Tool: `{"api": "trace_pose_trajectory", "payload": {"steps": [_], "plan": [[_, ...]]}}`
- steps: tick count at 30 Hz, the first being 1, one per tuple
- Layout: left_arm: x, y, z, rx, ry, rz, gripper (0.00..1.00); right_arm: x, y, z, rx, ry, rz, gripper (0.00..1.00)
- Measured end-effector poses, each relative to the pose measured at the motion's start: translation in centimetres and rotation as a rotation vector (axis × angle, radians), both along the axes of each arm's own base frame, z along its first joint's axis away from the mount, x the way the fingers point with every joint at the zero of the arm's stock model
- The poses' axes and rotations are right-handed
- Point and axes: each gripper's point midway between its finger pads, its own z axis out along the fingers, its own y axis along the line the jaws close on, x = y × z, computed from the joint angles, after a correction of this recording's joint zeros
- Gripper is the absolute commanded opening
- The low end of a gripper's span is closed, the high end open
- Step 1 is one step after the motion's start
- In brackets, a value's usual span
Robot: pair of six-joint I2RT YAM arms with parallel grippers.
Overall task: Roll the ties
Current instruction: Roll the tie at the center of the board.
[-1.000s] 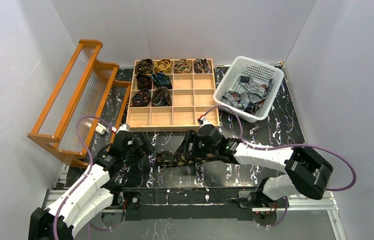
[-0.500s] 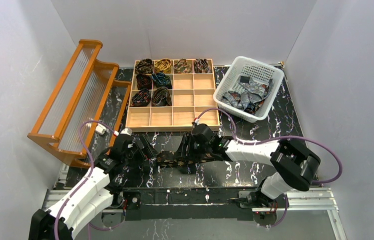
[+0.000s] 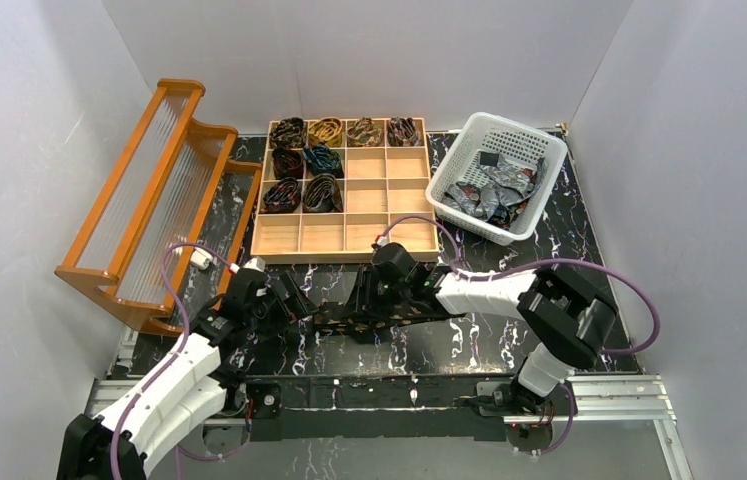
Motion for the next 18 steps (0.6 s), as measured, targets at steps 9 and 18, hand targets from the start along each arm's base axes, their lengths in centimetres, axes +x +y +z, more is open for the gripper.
{"api": "trace_pose_trajectory", "payload": {"steps": [9, 18], "plan": [[-0.2, -0.2, -0.3, 0.003, 0.016, -0.022, 0.97, 0.1, -0.7, -1.6, -0.047, 0.04, -0.01, 0.4], [0.0, -1.0, -0.1, -0.024, 0.003, -0.062, 0.96, 0.2, -0.9, -1.6, -0.05, 0.053, -0.002, 0.49]]}}
